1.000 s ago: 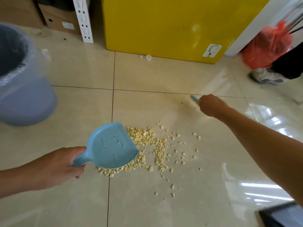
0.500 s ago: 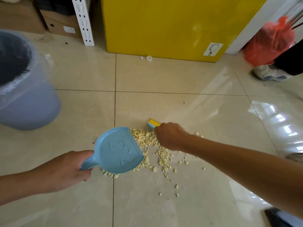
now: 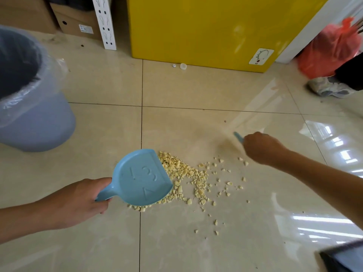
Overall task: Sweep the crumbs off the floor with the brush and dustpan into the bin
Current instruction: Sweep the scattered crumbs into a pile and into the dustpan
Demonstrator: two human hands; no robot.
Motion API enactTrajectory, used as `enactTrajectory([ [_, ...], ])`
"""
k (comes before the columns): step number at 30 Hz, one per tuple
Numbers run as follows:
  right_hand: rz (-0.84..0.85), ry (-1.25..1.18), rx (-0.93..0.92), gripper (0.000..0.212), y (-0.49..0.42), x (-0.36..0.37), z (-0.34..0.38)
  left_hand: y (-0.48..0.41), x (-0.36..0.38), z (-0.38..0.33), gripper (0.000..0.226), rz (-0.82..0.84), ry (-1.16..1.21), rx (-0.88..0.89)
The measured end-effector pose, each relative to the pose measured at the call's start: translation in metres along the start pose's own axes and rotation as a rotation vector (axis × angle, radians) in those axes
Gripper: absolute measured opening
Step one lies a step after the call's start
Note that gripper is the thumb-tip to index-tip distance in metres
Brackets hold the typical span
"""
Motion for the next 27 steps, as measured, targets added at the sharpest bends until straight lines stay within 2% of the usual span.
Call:
enactTrajectory([
  [3,0.098,0.006,0.156,0.023,0.008,0.034,-0.054,-0.005,0.001,0.002,0.010,0.000,-0.040,0.027],
  [5,0.150,0.041,0.150,0.024,0.019,0.056,-0.057,-0.009,0.003,-0.001,0.011,0.011,-0.051,0.047],
  [10,0.196,0.224,-0.185,0.029,0.035,0.068,0.023,-0.020,0.004,-0.008,0.016,0.015,-0.063,0.087],
  [14,0.097,0.251,-0.401,0.024,0.050,0.049,0.107,-0.025,0.004,-0.010,0.020,0.003,-0.061,0.102],
  [19,0.071,0.097,-0.499,0.023,0.056,0.021,0.170,-0.022,0.005,0.000,0.015,-0.016,-0.065,0.104],
  [23,0.134,-0.354,-0.371,0.029,0.055,0.003,0.182,-0.007,0.007,0.021,0.019,-0.042,-0.016,0.078],
  [25,0.135,-0.393,-0.348,0.031,0.055,-0.005,0.177,0.003,0.013,0.032,0.032,-0.029,-0.006,0.062],
  [27,0.110,-0.342,-0.318,0.030,0.049,-0.014,0.157,0.011,0.017,0.039,0.035,-0.013,-0.017,0.048],
])
Point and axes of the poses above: each hand's wrist, its own y-axis away from the middle knuckle, its own x-axis out of the palm, z = x × y, the point moved 9 cm from there along -y, towards the middle knuckle, and after that the axes turned 4 degrees about -y, right-handed, at the moved point
